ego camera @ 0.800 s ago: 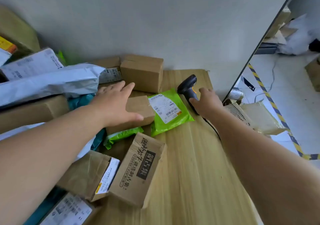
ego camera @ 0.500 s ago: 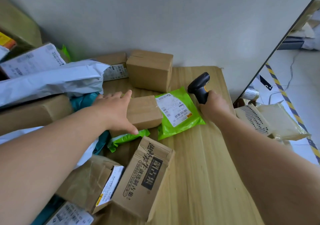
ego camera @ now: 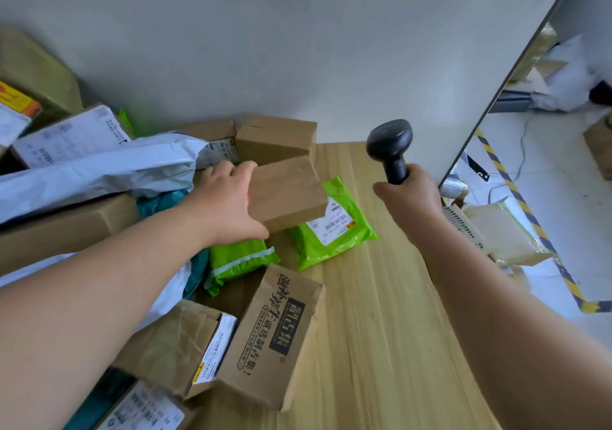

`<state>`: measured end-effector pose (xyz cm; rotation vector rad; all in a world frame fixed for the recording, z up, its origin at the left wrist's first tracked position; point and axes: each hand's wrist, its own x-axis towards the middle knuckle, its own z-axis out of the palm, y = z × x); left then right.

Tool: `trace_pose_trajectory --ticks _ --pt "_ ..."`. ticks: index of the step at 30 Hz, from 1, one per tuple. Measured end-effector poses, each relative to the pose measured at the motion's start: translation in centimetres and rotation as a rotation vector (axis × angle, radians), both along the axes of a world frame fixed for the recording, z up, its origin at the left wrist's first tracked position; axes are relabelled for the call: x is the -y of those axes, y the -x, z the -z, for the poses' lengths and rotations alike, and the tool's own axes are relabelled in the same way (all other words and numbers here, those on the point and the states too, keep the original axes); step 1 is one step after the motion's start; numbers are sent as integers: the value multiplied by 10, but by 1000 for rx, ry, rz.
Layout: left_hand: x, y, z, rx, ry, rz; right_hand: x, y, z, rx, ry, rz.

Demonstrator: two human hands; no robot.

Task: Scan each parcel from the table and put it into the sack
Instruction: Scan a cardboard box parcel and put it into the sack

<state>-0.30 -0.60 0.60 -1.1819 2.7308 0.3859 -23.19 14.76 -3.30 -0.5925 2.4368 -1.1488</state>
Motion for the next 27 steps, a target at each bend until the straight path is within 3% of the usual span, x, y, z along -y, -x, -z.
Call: trace_pose_trajectory --ticks 2,6,11,14,19,27 --pt "-13 2 -18 -160 -178 -126 -14 -16 -20 134 128 22" --pt "-40 -11 -49 -552 -787 -354 -51 -54 -59 388 288 -9" --pt "-71 -50 -78 -675 -1230 -441 -83 -114 -103 664 505 8" --pt "-85 -80 -91 -734 -1443 -429 -97 -154 -123 706 548 27" --pt "-113 -133 -106 -774 -1561 -385 -118 -228 -154 665 497 0" --pt "-156 -189 -130 -691 -1447 -264 -171 -312 -172 436 473 23"
